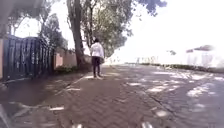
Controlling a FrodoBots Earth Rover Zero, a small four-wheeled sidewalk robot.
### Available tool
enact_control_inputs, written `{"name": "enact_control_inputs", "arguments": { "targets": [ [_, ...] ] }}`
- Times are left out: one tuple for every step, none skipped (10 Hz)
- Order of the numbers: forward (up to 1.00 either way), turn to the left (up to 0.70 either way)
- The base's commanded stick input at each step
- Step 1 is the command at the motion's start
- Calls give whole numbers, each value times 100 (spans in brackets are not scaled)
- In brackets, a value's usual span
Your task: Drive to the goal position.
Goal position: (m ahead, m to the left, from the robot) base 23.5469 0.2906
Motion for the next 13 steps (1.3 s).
{"name": "enact_control_inputs", "arguments": {
  "targets": [
    [68,0],
    [68,0],
    [68,0],
    [68,0],
    [68,0],
    [68,0],
    [68,0],
    [68,0],
    [68,0],
    [68,0],
    [68,0],
    [68,0],
    [68,0]
  ]
}}
